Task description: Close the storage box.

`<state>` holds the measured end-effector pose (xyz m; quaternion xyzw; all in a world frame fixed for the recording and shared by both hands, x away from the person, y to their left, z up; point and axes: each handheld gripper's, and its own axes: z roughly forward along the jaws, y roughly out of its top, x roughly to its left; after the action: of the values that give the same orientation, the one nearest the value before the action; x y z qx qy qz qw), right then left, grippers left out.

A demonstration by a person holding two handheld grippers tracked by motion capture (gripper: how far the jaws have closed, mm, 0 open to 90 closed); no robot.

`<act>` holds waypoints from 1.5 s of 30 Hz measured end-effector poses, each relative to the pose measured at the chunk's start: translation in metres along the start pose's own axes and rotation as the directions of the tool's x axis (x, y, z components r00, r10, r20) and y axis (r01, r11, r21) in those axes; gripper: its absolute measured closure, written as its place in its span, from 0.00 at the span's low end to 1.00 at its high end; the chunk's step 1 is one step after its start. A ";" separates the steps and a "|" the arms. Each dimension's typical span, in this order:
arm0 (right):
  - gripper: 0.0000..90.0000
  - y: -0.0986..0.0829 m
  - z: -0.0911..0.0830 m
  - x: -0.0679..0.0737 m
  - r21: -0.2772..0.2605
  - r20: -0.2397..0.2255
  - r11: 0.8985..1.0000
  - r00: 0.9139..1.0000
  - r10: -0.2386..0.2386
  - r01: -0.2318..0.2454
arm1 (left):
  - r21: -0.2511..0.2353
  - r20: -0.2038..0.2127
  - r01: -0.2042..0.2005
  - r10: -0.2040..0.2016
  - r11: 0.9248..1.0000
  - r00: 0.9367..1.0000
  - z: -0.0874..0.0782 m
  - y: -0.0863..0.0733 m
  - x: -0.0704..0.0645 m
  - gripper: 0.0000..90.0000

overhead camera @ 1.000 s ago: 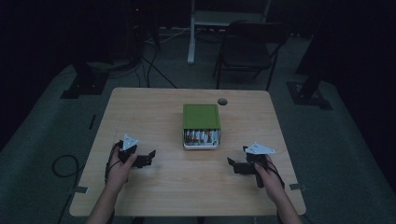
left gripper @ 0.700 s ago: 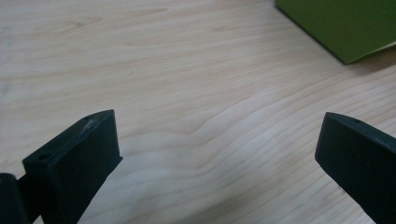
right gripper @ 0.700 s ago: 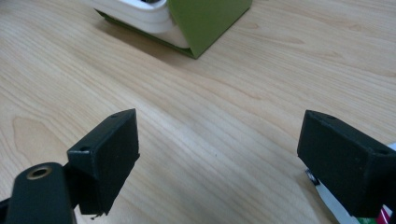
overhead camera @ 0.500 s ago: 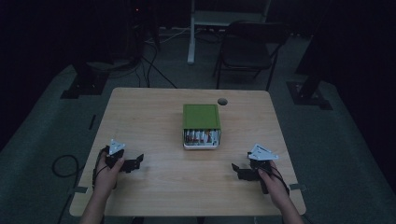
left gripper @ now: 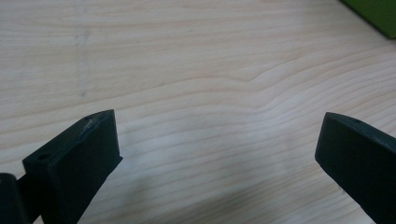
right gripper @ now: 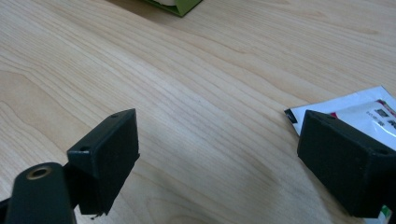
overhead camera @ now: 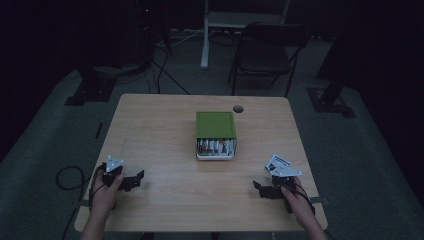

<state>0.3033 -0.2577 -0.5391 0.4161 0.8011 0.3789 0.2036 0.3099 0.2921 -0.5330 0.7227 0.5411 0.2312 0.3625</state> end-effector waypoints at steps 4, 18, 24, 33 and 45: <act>0.14 -0.003 0.000 -0.001 0.015 0.029 1.000 0.999 -0.020 0.020 | 0.008 -0.010 0.014 -0.014 1.000 1.000 -0.004 -0.007 0.004 0.00; 0.14 -0.011 0.003 -0.002 0.060 -0.001 0.998 1.000 -0.009 0.009 | 0.039 -0.033 0.026 -0.025 0.999 0.999 -0.009 -0.019 0.011 0.00; 0.14 -0.010 0.005 -0.002 0.074 -0.014 0.997 1.000 -0.007 0.008 | 0.050 -0.060 0.032 -0.029 0.998 0.998 -0.011 -0.022 0.013 0.00; 0.14 -0.010 0.005 -0.003 0.078 -0.021 0.997 1.000 0.004 -0.002 | 0.123 -0.117 0.043 -0.029 0.992 0.993 -0.010 -0.025 0.008 0.00; 0.13 -0.010 0.006 -0.001 0.078 -0.006 0.997 1.000 0.019 -0.018 | 0.122 -0.178 0.081 -0.059 0.989 0.982 -0.011 -0.026 -0.001 0.00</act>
<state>0.3024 -0.2601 -0.5505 0.4298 0.8121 0.3507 0.1813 0.2859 0.2982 -0.5466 0.7021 0.6095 0.2452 0.2747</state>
